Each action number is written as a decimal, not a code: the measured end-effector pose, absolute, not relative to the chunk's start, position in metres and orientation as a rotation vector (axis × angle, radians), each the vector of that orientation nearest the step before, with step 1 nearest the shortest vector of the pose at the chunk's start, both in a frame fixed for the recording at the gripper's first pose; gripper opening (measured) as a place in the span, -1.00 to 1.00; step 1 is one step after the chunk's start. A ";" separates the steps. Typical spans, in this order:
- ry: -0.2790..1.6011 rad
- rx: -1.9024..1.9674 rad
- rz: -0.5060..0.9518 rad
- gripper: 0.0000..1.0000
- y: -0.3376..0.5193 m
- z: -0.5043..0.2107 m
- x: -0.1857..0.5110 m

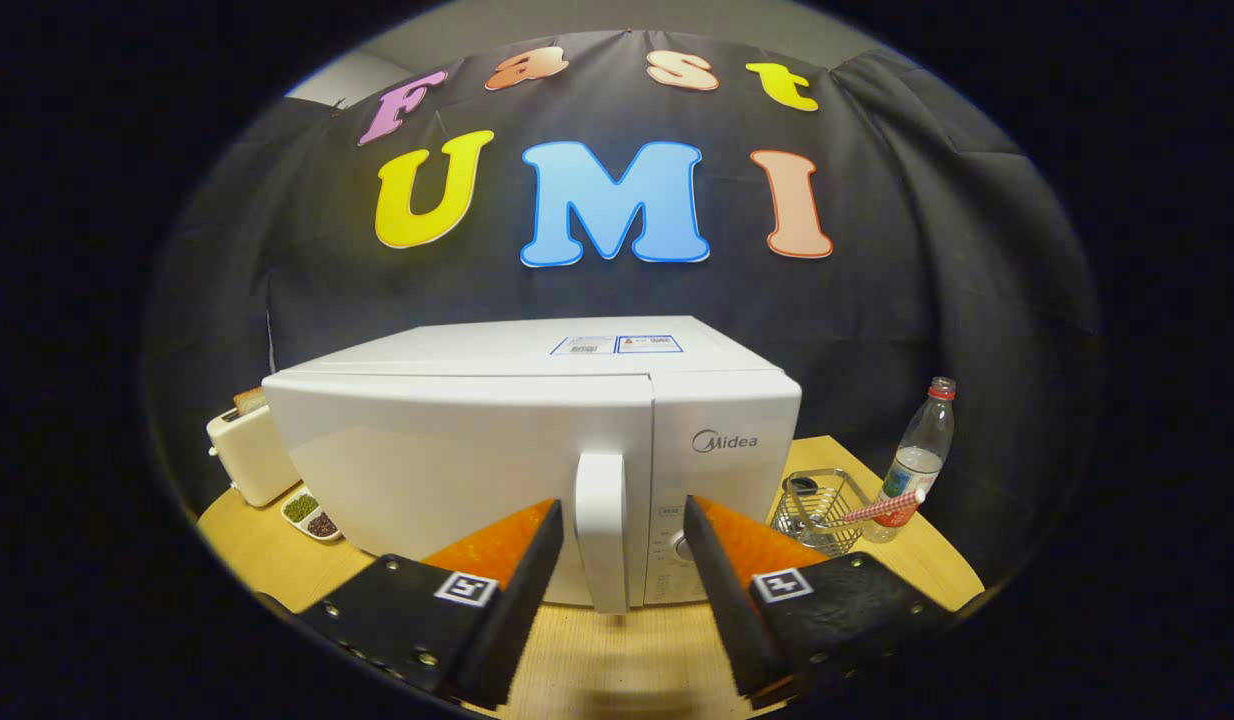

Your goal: Open the microwave, put the food inside, and close the microwave door.

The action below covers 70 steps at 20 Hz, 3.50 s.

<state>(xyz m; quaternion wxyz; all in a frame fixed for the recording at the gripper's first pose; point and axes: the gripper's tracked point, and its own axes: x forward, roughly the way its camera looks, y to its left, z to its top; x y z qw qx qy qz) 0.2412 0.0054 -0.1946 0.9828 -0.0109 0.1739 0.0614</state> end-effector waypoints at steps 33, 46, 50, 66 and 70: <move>0.462 -0.018 0.259 -0.47 0.110 -0.204 0.035; 0.463 -0.059 0.381 -0.47 0.209 -0.213 -0.041; 0.458 -0.096 0.382 -0.47 0.230 -0.214 -0.052; 0.414 0.011 0.678 -0.47 0.261 -0.157 -0.112; 0.355 0.043 0.558 -0.44 0.201 -0.134 -0.084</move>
